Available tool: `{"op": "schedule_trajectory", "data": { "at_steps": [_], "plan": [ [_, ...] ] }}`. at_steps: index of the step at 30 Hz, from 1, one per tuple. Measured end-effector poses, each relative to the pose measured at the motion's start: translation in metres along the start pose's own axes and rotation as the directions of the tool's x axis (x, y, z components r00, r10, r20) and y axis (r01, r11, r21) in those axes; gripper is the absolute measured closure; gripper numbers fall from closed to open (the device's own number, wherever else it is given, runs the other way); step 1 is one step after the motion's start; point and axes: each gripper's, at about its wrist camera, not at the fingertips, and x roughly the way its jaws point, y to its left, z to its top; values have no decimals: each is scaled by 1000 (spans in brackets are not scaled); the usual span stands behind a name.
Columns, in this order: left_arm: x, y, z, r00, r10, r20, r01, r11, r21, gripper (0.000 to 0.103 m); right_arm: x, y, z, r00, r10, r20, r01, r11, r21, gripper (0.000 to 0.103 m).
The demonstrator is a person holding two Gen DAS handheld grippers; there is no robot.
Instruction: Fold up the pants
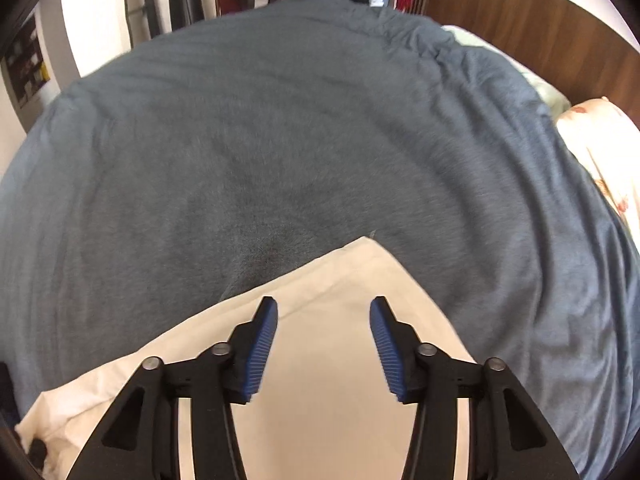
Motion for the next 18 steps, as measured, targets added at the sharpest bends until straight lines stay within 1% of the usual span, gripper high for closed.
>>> {"op": "schedule_trajectory", "data": {
  "at_steps": [1,2,5,6,9,11,13,14,18],
  "plan": [
    [-5,-2,-3,1000,5,14,-5,1000,4,18,-9,-2,-1,1000,7,14,-7,1000,2,53],
    [-11,-3,-6,999,7,36,-8,1000,9,17,-19,-5,-3,1000,4,31,-4,1000,-2,53],
    [-24,-7,-7,998,9,70,-11,1000,25,17,-44,-12,-8,997,-7,78,8,1000,-10,53],
    [-29,-8,-8,997,-2,80,0,1000,28,17,-52,-15,-10,996,-8,90,10,1000,-14,53],
    [-56,-19,-6,990,-58,129,52,997,48,17,-79,-29,-20,992,15,122,-15,1000,-1,53],
    [-77,-32,-9,980,-91,176,79,994,74,17,-95,-44,-28,991,45,124,-49,998,26,53],
    [-94,-44,-10,972,-119,204,101,990,97,17,-109,-60,-38,989,76,126,-84,995,59,53],
    [-104,-52,-12,965,-144,220,122,986,113,17,-116,-68,-44,988,85,128,-95,993,73,53],
    [-118,-85,-15,955,-200,220,169,974,154,17,-135,-99,-66,985,127,119,-141,983,115,53]
  ]
}}
